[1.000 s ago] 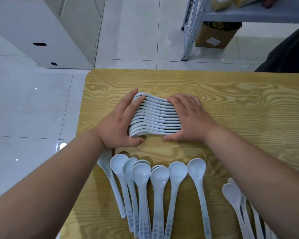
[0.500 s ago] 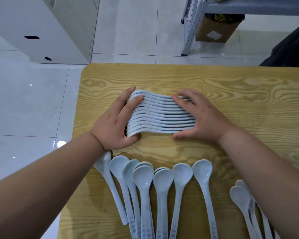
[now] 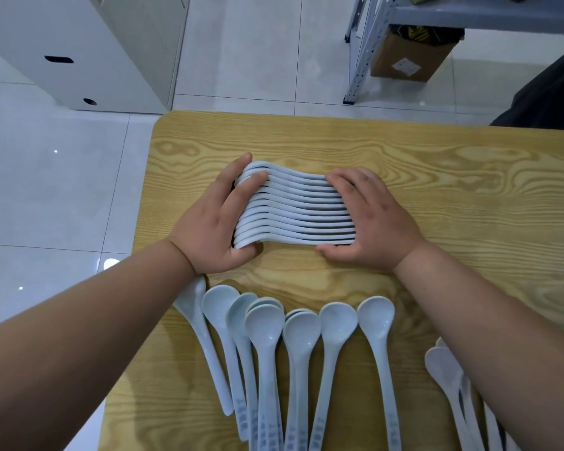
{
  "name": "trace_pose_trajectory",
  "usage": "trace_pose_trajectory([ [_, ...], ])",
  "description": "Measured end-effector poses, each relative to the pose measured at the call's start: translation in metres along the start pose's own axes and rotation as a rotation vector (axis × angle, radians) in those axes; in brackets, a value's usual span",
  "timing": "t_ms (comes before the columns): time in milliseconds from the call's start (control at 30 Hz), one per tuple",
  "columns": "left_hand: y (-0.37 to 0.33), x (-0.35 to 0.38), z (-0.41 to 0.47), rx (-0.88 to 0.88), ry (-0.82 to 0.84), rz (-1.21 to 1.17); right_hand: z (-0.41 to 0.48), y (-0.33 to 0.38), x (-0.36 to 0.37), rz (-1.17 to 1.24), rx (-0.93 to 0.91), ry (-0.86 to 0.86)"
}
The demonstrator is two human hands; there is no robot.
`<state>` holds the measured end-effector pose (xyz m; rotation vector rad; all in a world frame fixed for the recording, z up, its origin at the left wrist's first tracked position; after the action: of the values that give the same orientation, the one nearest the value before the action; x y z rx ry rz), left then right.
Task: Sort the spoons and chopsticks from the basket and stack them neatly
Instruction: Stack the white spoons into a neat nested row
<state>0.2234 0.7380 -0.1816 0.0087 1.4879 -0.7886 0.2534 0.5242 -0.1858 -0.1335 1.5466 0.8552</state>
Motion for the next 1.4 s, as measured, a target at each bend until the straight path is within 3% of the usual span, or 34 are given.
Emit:
trace_pose_trajectory([
  [267, -0.006, -0.004, -0.003, -0.066, 0.079, 0.004, -0.003, 0.001, 0.001, -0.024, 0.070, 0.129],
  [600, -0.030, -0.013, -0.012, -0.168, 0.188, 0.189, -0.012, 0.012, -0.004, -0.090, 0.141, 0.320],
  [900, -0.051, -0.012, -0.004, -0.200, 0.160, 0.329, -0.011, 0.016, -0.012, -0.120, 0.149, 0.439],
  [1200, -0.059, -0.023, -0.003, -0.306, 0.056, 0.192, -0.011, 0.010, -0.024, -0.052, 0.153, 0.446],
  [1400, -0.072, -0.030, -0.011, -0.276, -0.029, 0.173, -0.018, 0.012, -0.030, -0.044, 0.148, 0.459],
])
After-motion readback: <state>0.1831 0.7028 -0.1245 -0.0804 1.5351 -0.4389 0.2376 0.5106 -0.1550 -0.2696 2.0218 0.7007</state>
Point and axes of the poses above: each hand's wrist, its own z-axis towards the middle knuckle, its own x-axis out of the palm, y = z × x, the point moved 8 cm from there along z, towards the middle knuckle, and after that the axes turned 3 degrees about z, right-handed, at the moved point
